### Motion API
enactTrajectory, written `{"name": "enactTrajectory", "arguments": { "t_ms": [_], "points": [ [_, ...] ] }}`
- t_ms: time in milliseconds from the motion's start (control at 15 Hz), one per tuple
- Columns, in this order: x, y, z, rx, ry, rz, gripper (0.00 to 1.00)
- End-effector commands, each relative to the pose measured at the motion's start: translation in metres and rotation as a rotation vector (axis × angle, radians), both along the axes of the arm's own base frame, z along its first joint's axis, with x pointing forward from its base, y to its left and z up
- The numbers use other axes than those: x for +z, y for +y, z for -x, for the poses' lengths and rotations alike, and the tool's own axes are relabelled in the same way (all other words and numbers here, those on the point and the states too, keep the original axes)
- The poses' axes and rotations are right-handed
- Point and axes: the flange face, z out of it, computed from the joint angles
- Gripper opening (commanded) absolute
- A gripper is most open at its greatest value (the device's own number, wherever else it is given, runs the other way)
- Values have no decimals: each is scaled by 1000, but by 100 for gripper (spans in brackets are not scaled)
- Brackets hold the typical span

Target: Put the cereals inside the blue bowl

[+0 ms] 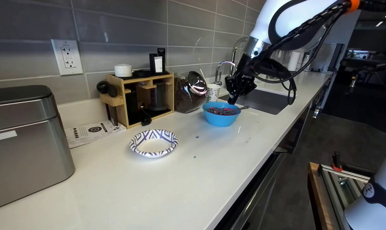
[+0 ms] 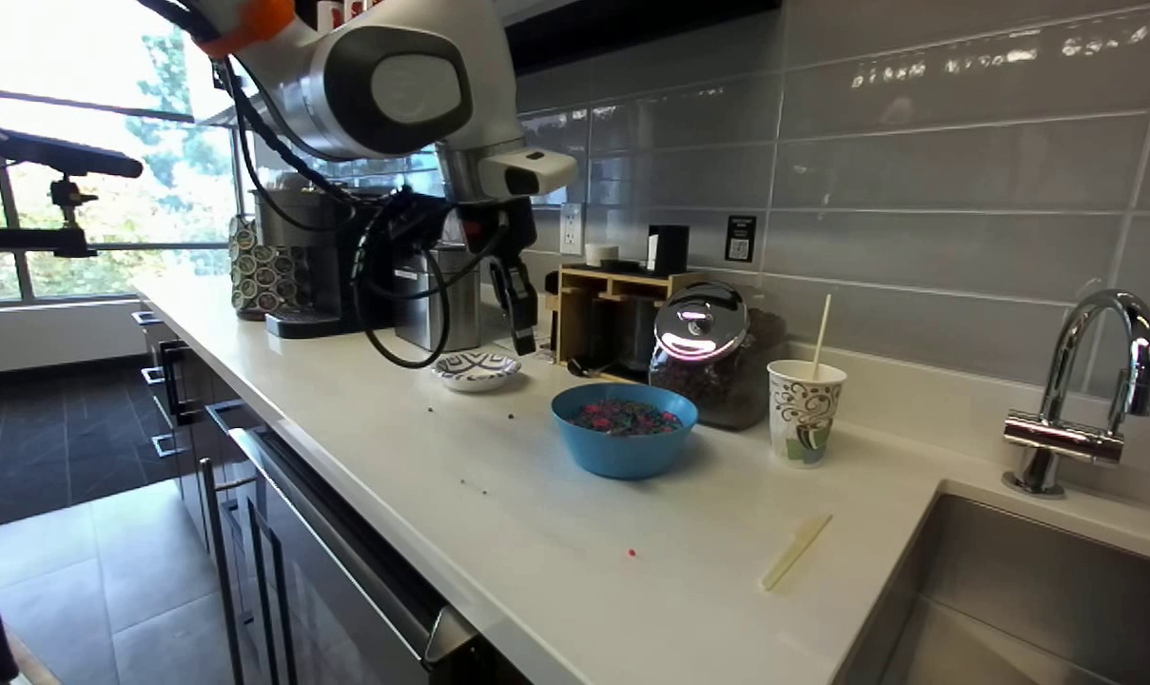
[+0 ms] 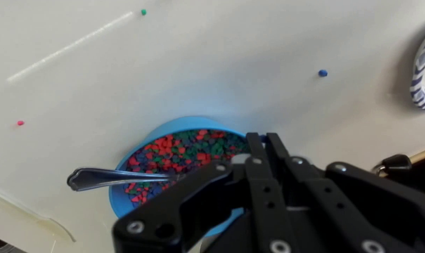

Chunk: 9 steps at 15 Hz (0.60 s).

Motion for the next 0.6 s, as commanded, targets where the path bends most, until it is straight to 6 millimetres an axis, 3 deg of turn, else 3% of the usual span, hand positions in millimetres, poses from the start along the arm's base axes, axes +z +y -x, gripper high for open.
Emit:
{"name": "enactTrajectory", "arguments": {
  "t_ms": [0,267,533],
  "points": [
    [6,-16,2,-37,-52,27,1],
    [5,-33,-4,-63,-104,62,1],
    [-9,-49,-11,-81,-136,123,1]
  ]
}}
